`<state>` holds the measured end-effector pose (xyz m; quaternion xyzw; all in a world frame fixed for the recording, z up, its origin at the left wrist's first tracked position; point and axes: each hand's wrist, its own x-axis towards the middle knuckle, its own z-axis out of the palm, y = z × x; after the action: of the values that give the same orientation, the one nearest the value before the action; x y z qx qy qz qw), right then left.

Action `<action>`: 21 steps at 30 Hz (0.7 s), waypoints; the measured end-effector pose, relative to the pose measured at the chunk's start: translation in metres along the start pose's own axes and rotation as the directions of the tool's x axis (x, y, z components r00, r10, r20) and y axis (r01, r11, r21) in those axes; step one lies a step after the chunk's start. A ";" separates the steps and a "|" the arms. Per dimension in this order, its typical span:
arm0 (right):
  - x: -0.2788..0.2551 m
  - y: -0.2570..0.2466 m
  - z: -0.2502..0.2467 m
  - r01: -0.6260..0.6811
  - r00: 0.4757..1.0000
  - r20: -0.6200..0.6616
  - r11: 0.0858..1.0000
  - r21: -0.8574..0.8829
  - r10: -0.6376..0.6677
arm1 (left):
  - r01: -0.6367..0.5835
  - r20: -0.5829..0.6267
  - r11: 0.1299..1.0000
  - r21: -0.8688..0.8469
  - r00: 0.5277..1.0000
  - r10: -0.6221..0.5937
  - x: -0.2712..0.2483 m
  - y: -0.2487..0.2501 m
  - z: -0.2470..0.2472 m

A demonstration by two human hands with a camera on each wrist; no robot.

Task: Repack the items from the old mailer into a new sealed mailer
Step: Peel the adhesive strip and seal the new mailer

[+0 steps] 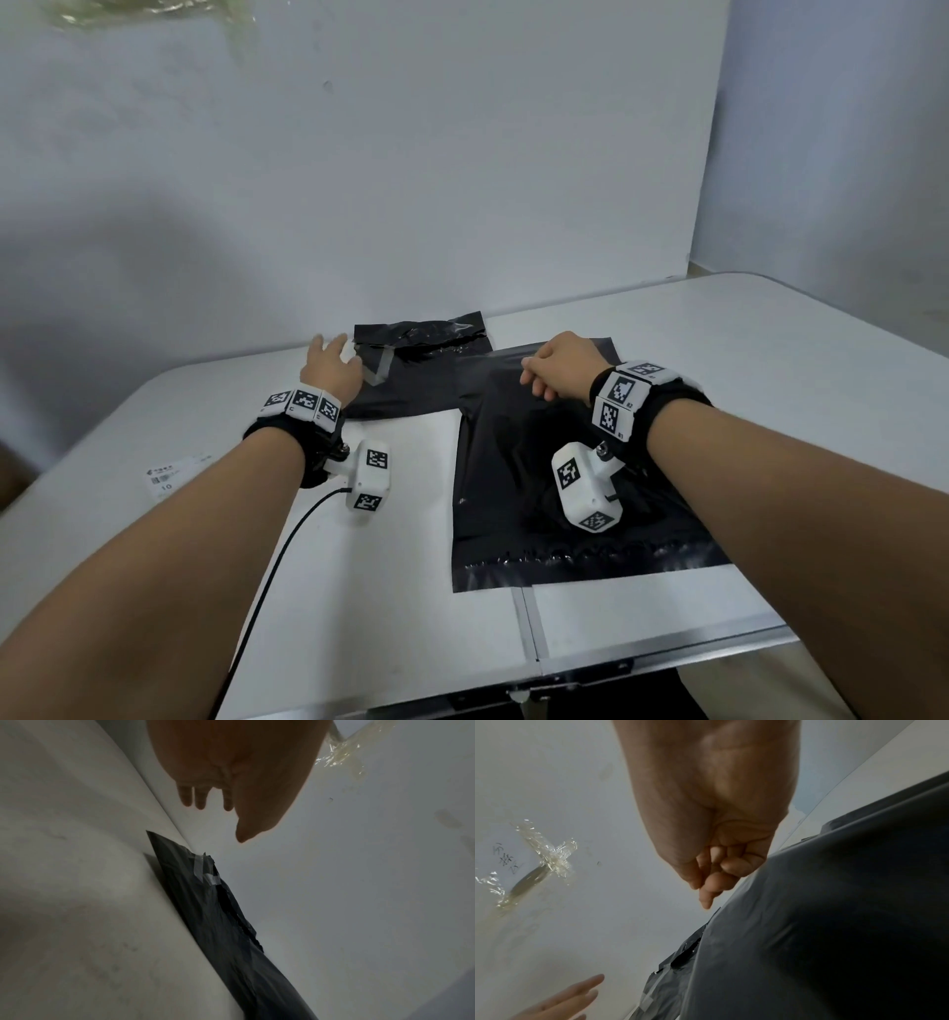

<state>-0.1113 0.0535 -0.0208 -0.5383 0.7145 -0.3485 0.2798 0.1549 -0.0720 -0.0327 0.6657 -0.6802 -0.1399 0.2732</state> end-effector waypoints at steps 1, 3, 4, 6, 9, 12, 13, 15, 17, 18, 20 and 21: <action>-0.002 0.000 0.000 -0.006 1.000 -0.001 1.000 0.008 0.006 | -0.046 -0.056 0.998 -0.044 0.997 0.043 -0.006 0.004 -0.001; -0.006 0.006 0.000 -0.015 1.000 -0.004 1.000 0.002 0.015 | -0.112 -0.113 0.981 -0.160 0.989 0.094 -0.020 0.012 -0.001; -0.008 0.010 -0.001 -0.020 1.000 -0.006 1.000 -0.008 0.020 | -0.113 -0.089 0.967 -0.230 0.991 0.095 -0.029 0.018 -0.001; -0.015 0.020 -0.003 -0.037 0.999 -0.016 0.999 -0.019 0.037 | -0.030 0.098 0.923 -0.385 0.992 0.073 -0.051 0.028 0.004; -0.029 0.037 -0.014 -0.082 0.994 -0.077 0.997 -0.003 0.082 | 0.190 0.441 0.876 -0.444 0.897 0.029 -0.086 0.038 0.013; -0.043 0.057 -0.029 -0.156 0.964 -0.201 0.982 0.110 0.176 | 0.323 0.550 0.835 -0.445 0.834 -0.029 -0.112 0.041 0.021; -0.047 0.063 -0.036 -0.177 0.949 -0.245 0.979 0.103 0.197 | 0.349 0.562 0.818 -0.458 0.826 -0.038 -0.118 0.041 0.024; -0.054 0.074 -0.049 -0.239 0.928 -0.297 0.971 -0.013 0.224 | 0.371 0.584 0.804 -0.464 0.811 -0.038 -0.127 0.040 0.027; -0.063 0.080 -0.061 -0.329 0.919 -0.273 0.936 -0.128 0.285 | 0.358 0.588 0.818 -0.451 0.808 -0.031 -0.134 0.041 0.028; -0.065 0.086 -0.067 -0.364 0.914 -0.248 0.918 -0.156 0.320 | 0.350 0.580 0.822 -0.450 0.814 -0.030 -0.137 0.041 0.028; -0.071 0.094 -0.071 -0.393 0.913 -0.159 0.914 -0.099 0.376 | 0.338 0.560 0.825 -0.453 0.828 -0.032 -0.142 0.043 0.027; -0.075 0.095 -0.072 -0.394 0.914 -0.118 0.919 -0.029 0.388 | 0.334 0.551 0.828 -0.450 0.834 -0.037 -0.144 0.044 0.028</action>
<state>-0.2020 0.1569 -0.0519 -0.3719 0.8308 -0.2957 0.2899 0.0977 0.0681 -0.0575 0.5665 -0.5917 -0.5229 0.2358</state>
